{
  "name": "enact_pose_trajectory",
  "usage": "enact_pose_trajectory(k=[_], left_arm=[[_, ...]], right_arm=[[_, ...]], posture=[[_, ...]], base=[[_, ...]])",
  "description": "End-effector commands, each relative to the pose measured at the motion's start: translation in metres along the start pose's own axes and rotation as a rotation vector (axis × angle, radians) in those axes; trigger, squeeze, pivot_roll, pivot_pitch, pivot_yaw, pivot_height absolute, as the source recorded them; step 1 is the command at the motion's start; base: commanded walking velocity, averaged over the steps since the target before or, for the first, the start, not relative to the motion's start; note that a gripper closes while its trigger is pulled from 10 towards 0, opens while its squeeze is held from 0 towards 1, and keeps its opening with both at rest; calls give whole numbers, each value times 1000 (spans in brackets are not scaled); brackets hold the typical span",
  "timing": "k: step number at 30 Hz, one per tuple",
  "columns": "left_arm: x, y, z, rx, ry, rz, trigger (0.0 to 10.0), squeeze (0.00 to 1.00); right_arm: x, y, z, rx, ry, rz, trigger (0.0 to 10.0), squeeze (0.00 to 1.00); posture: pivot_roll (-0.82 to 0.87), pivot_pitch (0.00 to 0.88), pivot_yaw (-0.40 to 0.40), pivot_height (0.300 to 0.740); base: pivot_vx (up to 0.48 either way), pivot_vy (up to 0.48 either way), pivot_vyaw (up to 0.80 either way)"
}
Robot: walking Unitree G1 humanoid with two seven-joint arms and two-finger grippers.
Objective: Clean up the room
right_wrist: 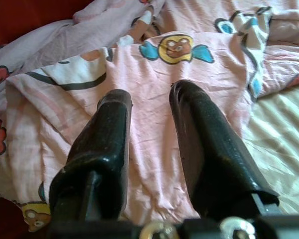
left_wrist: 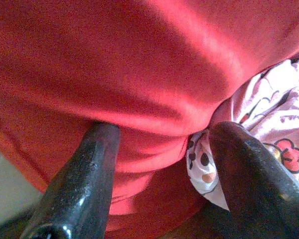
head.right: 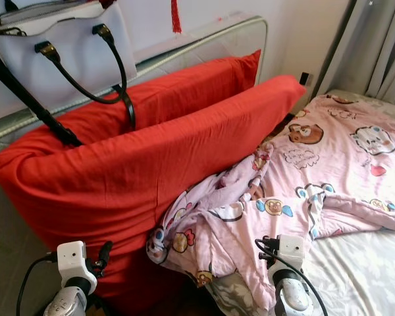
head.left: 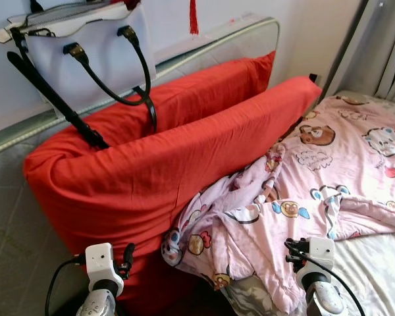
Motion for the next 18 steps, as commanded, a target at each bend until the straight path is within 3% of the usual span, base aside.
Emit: enact_pose_trajectory(k=[1, 18], left_arm=[[0, 0, -6, 14, -7, -5, 10000, 0], [0, 1, 1, 10, 11, -6, 10000, 0]], right_arm=[[2, -2, -4, 2, -9, 7, 10000, 0], [2, -4, -5, 8, 9, -10, 10000, 0]], posture=[[-78, 7, 21, 681], [-73, 34, 5, 663]], base=[[0, 0, 0], [0, 0, 0]])
Point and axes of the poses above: a point about 5 cm out from each wrist's last joint towards the gripper, its own y axis pointing back from the gripper into the wrist, its own x axis along the axis of the wrist's last joint, z = x × y, the point moved 1 cm from there along -y, pointing out of the wrist towards the gripper, and after that the axes turned 6 degrees about -y, right-handed, at the moved point
